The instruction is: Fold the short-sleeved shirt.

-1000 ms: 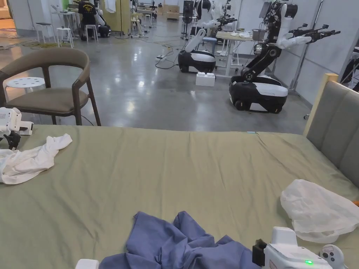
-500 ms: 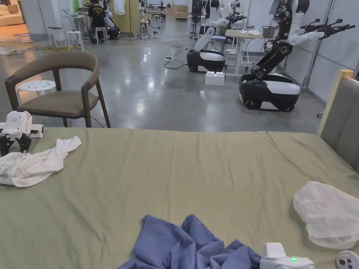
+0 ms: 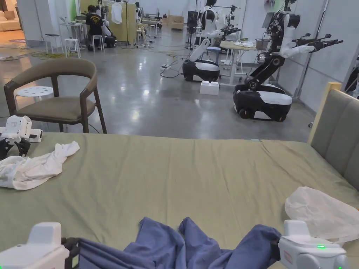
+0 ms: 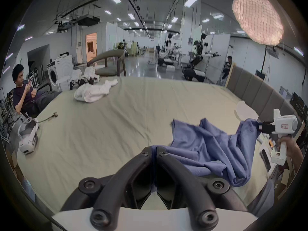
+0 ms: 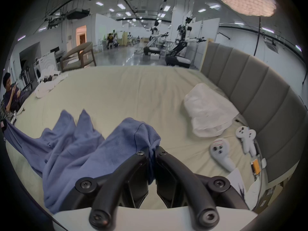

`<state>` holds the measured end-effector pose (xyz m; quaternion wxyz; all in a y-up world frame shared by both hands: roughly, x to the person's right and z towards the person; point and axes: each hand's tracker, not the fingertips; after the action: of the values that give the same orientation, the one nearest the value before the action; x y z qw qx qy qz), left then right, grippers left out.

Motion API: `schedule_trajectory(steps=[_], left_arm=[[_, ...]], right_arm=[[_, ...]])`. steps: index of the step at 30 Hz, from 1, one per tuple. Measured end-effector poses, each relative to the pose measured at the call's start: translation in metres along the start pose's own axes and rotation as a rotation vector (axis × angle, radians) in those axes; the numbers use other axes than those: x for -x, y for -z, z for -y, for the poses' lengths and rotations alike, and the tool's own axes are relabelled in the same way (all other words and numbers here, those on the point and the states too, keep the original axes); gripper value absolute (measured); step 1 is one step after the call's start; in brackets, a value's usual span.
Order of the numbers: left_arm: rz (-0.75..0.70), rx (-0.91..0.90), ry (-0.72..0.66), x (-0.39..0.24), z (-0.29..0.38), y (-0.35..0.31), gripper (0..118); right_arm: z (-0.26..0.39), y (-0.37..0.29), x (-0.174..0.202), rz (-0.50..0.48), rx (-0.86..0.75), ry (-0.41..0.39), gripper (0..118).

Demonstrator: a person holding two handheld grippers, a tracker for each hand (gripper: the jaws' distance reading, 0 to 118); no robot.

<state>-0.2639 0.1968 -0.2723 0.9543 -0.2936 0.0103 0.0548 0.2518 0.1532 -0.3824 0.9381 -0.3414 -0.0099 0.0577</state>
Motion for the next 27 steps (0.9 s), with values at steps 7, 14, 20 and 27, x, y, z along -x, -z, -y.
schedule_trajectory(steps=[7, 14, 20, 27], left_arm=[[-0.005, -0.132, 0.017, 0.02, -0.065, -0.043, 0], [-0.019, -0.227, -0.036, 0.044, -0.133, -0.071, 0], [-0.043, -0.288, -0.041, 0.055, -0.183, -0.084, 0], [-0.074, -0.333, -0.024, 0.059, -0.232, -0.085, 0]], right_arm=[[-0.048, -0.067, -0.016, 0.02, -0.157, 0.003, 4], [-0.103, -0.12, -0.015, -0.034, -0.243, 0.05, 4], [-0.146, -0.138, -0.004, -0.03, -0.315, 0.038, 4], [-0.195, -0.148, 0.017, -0.029, -0.391, 0.006, 4]])
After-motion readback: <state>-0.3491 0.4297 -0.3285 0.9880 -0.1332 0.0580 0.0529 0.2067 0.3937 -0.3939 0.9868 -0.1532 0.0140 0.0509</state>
